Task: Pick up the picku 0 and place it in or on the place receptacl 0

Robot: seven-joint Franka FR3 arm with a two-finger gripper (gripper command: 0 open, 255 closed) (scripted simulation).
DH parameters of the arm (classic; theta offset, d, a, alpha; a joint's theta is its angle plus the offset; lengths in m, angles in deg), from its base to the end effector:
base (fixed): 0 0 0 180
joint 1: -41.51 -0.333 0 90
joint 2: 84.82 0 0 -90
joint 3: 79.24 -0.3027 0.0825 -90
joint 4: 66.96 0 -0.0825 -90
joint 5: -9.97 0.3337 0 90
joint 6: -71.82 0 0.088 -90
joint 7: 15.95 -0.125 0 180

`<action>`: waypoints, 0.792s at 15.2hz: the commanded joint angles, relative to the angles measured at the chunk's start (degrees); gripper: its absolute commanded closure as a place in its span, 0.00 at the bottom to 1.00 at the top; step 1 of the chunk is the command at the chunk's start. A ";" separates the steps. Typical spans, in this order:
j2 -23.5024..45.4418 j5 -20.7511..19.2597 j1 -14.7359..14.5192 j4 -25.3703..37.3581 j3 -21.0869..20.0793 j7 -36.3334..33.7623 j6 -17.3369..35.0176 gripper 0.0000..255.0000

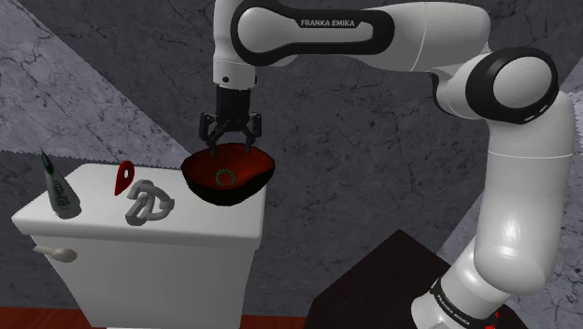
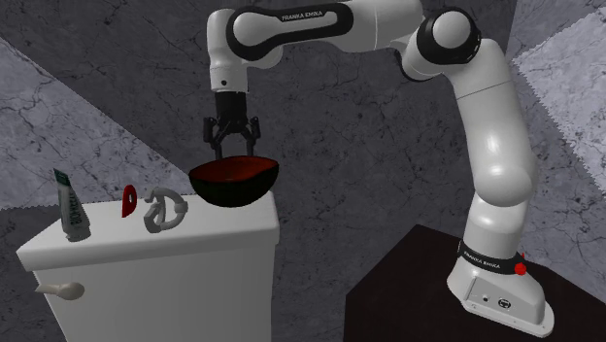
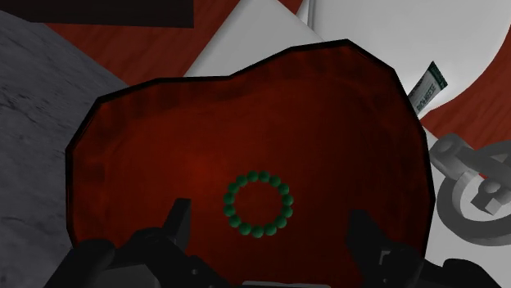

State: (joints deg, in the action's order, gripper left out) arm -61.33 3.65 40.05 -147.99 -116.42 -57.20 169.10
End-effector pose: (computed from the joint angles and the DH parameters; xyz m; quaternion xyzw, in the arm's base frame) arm 0.5141 0.3167 0.4785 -0.9970 0.0319 0.0604 0.0375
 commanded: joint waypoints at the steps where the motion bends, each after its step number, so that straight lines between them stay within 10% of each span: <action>1: 0.00 0.00 0.00 0.00 0.00 0.00 0.00 0.00; 12: 1.74 -0.85 -1.58 9.91 0.12 -0.20 -8.21 0.00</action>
State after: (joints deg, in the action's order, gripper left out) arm -59.60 2.81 38.47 -138.13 -116.30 -57.40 160.93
